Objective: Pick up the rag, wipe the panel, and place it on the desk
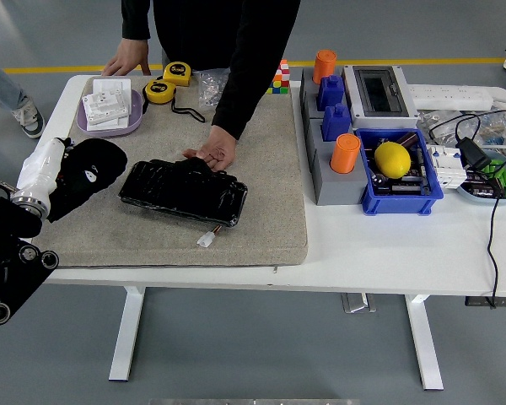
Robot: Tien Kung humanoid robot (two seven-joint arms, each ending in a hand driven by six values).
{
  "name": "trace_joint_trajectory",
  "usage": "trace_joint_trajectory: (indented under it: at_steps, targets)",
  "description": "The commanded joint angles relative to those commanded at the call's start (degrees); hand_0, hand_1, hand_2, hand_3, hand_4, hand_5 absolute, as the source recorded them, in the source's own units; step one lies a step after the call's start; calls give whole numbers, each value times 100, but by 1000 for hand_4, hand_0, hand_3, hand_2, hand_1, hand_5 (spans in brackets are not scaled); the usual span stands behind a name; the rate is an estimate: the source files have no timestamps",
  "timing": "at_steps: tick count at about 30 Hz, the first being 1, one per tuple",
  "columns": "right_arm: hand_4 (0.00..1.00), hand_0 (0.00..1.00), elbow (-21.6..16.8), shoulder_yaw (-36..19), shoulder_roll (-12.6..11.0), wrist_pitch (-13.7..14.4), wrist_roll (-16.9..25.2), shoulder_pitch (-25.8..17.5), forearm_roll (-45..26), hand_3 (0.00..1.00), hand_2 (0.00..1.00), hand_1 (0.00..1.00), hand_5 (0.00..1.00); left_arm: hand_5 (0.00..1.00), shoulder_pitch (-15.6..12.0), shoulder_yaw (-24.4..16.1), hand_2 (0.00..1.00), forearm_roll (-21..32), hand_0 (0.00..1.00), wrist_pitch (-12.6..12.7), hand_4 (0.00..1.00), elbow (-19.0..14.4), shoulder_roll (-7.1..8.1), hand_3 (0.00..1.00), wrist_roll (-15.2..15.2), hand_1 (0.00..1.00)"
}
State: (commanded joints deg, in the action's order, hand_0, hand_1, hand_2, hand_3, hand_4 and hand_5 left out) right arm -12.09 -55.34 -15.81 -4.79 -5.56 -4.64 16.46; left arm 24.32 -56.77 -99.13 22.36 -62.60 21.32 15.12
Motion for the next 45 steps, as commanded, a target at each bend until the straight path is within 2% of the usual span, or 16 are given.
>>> trace_joint_trajectory:
  at_steps: [8, 15, 32, 45]
  targets:
    - [998, 736, 3, -8, 0, -11, 10, 9, -16, 610, 697, 669, 539, 2, 250, 280, 582, -66, 303, -4, 99, 186, -242, 421, 22, 245]
    - [998, 736, 18, -11, 3, -26, 16, 20, -25, 610, 696, 669, 539, 2, 362, 501, 584, -96, 305, -26, 104, 274, -369, 423, 40, 244]
    - [998, 737, 33, -46, -2, -57, -4, 30, 20, 610, 696, 668, 540, 2, 577, 1248, 587, -93, 307, -51, 130, 75, -635, 429, 68, 250]
    - [998, 739, 49, -50, -11, -91, -13, 51, 49, 610, 696, 669, 541, 2, 846, 2088, 584, -38, 311, -31, 112, -87, -800, 427, 71, 247]
